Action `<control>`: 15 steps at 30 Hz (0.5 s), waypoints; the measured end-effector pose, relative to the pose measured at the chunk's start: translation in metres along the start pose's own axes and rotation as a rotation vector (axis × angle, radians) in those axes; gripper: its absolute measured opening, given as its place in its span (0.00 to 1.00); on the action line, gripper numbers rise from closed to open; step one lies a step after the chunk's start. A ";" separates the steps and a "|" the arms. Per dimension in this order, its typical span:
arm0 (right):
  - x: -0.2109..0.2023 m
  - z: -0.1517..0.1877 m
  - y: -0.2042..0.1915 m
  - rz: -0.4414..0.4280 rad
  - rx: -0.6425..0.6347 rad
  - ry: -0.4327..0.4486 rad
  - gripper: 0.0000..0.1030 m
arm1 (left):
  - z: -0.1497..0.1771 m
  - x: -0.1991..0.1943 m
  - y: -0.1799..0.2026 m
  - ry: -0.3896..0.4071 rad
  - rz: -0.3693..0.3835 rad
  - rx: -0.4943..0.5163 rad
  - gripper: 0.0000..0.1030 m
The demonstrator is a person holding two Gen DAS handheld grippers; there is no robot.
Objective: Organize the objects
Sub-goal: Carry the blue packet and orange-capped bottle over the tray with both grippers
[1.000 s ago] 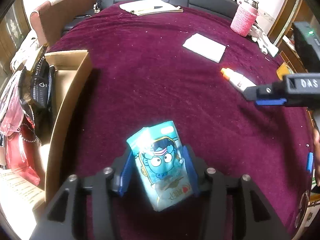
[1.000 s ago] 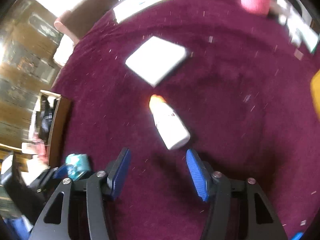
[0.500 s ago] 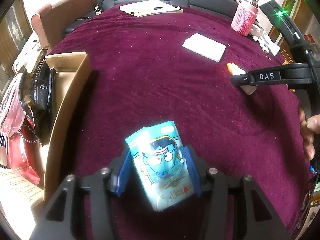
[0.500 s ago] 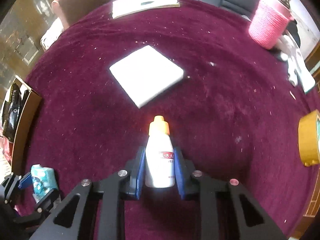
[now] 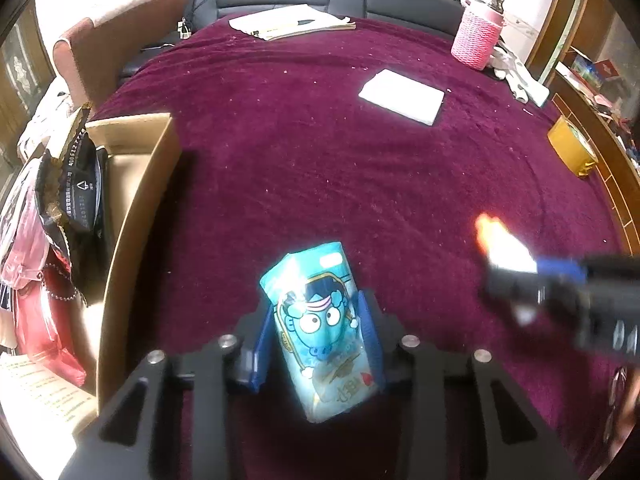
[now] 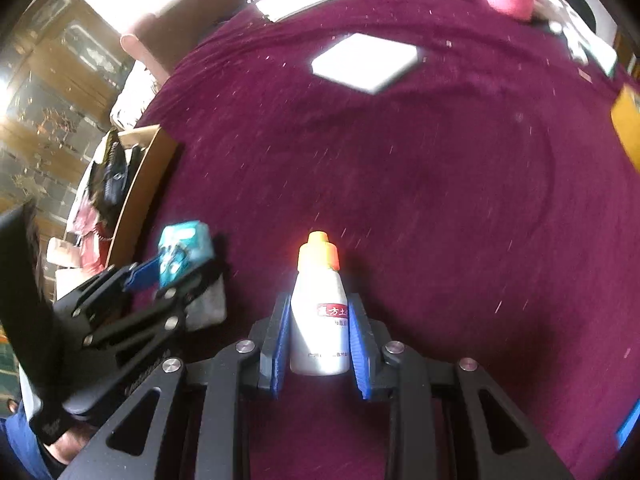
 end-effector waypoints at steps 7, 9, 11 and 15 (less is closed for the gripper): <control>-0.007 0.036 -0.001 -0.010 0.066 -0.001 0.29 | 0.011 -0.007 -0.001 -0.016 0.041 0.019 0.35; -0.008 0.045 -0.002 -0.014 0.083 -0.002 0.29 | 0.014 -0.010 -0.002 -0.019 0.058 0.019 0.34; -0.008 0.050 -0.003 -0.015 0.094 -0.002 0.29 | 0.018 -0.013 -0.003 -0.023 0.067 0.029 0.33; -0.008 0.060 -0.006 -0.020 0.109 0.002 0.29 | 0.027 -0.018 -0.006 -0.032 0.083 0.043 0.33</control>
Point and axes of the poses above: each gripper's, at about its wrist camera, not at the fingertips, and x roughly the way its jaws point, y to its right, z to its underside, the point moved 2 cm from there along x, roughly the way its jaws point, and after that the axes turned 9 degrees about x, right-handed, at the moved point
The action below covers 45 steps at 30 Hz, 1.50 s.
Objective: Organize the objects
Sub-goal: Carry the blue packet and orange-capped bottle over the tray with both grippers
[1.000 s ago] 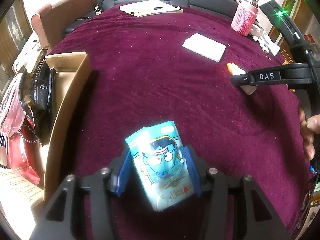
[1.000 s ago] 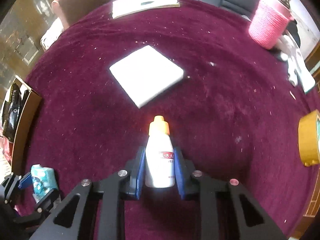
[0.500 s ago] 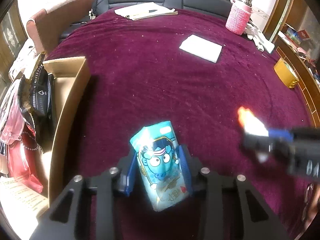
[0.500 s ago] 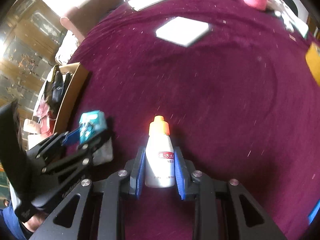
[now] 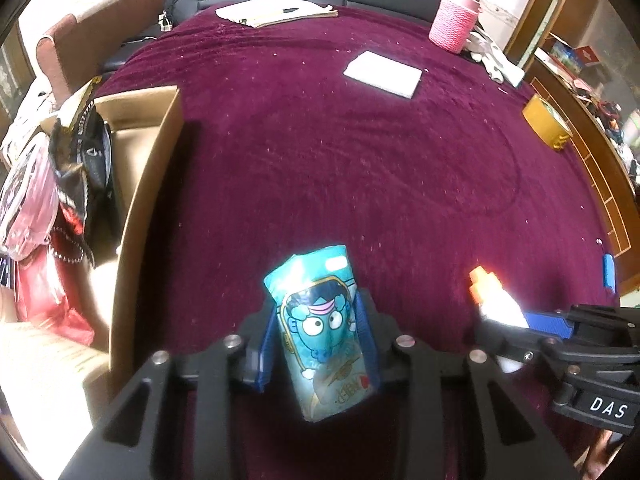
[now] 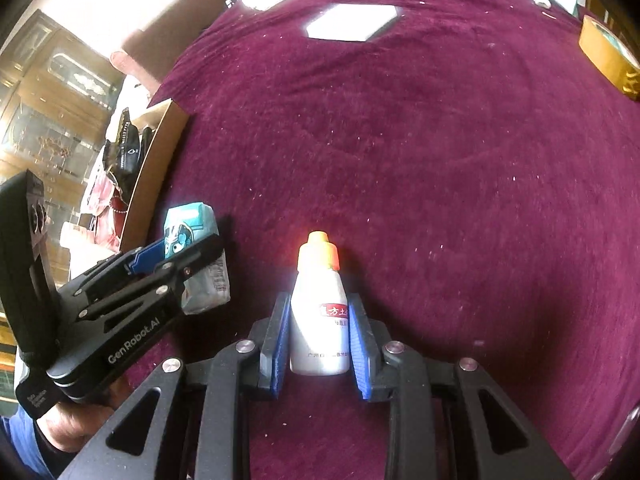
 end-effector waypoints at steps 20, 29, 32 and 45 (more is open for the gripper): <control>-0.007 0.012 -0.022 0.006 0.032 0.044 0.29 | 0.008 -0.029 0.006 0.032 0.040 0.105 0.33; -0.017 0.012 -0.052 -0.006 -0.001 0.079 0.29 | 0.008 -0.061 0.001 0.116 -0.006 0.147 0.33; -0.019 0.011 -0.065 -0.009 -0.019 0.089 0.29 | 0.008 -0.073 -0.005 0.148 -0.026 0.154 0.33; -0.021 0.010 -0.120 -0.015 -0.111 0.109 0.29 | 0.013 -0.109 -0.045 0.236 -0.080 0.106 0.33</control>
Point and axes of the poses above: each gripper's, at about its wrist camera, not at the fingertips, and x roughly the way its jaws point, y to its right, z to its underside, the point moved 2 cm from there along x, roughly the way its jaws point, and after that the axes turned 9 degrees about x, right-handed, at the moved point
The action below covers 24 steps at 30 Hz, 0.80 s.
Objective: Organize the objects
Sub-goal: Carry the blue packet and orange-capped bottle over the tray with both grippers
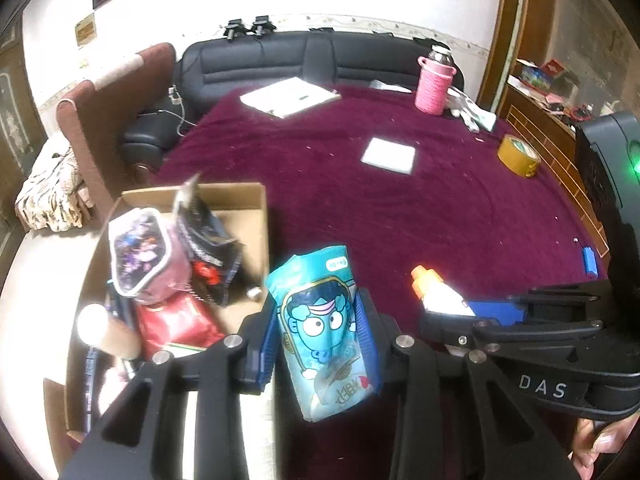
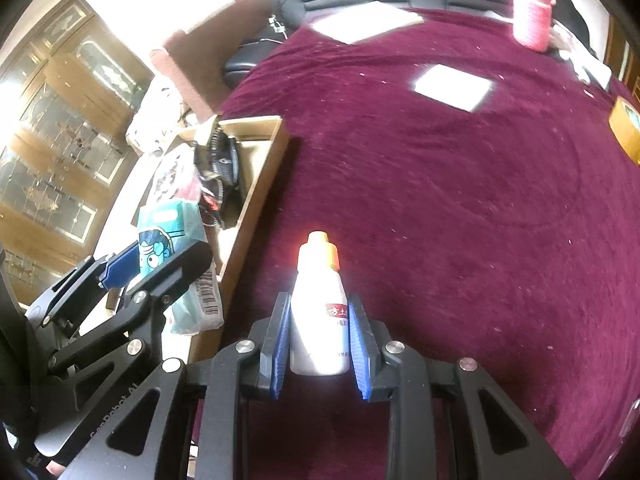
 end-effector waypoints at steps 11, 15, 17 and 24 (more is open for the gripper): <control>0.007 -0.003 -0.046 -0.018 -0.063 0.007 0.29 | 0.009 -0.020 -0.041 0.041 -0.060 -0.042 0.33; 0.009 -0.006 -0.058 -0.022 -0.079 0.014 0.29 | 0.012 -0.026 -0.053 0.049 -0.072 -0.053 0.34; 0.010 -0.006 -0.064 -0.024 -0.086 0.016 0.29 | 0.013 -0.029 -0.059 0.056 -0.077 -0.057 0.34; 0.018 -0.011 -0.088 -0.035 -0.123 0.013 0.29 | 0.018 -0.036 -0.081 0.062 -0.099 -0.079 0.34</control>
Point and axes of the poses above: each gripper's, at about its wrist camera, not at the fingertips, and x roughly the way its jaws point, y to its right, z to its underside, the point moved 2 cm from there along x, roughly the way its jaws point, and after that the axes turned 9 degrees about x, right-handed, at the moved point
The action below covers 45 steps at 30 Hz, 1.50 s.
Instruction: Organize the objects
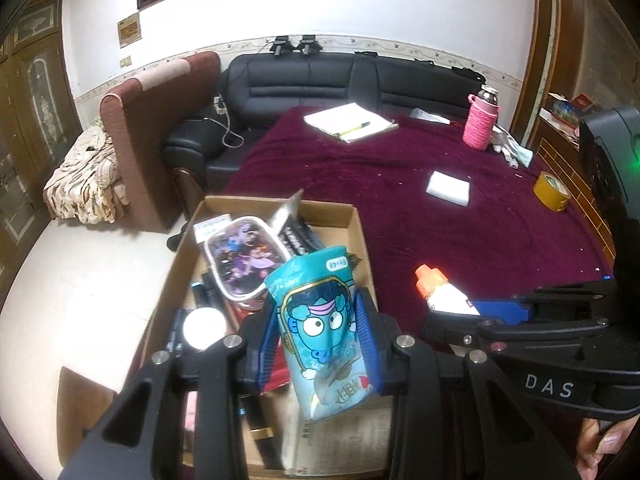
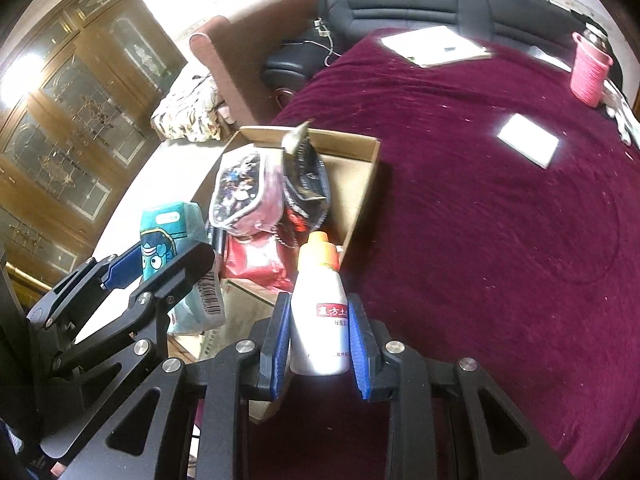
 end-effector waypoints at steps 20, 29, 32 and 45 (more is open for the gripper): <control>0.032 -0.011 -0.049 -0.032 -0.058 -0.022 0.29 | 0.032 -0.007 -0.078 -0.041 -0.063 -0.135 0.34; 0.048 -0.020 -0.059 -0.008 -0.080 -0.024 0.29 | 0.044 -0.001 -0.092 -0.074 -0.060 -0.168 0.34; 0.054 -0.025 -0.060 0.005 -0.083 -0.025 0.29 | 0.047 0.003 -0.094 -0.089 -0.051 -0.174 0.34; 0.073 -0.034 -0.060 0.038 -0.082 -0.037 0.29 | 0.050 0.017 -0.096 -0.123 -0.024 -0.183 0.34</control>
Point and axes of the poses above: each gripper's, at about its wrist camera, not at the fingertips, and x roughly the way its jaws point, y to its right, z to its underside, the point moved 2 cm from there along x, roughly the way its jaws point, and after that the axes turned 9 degrees about x, right-handed, at the moved point
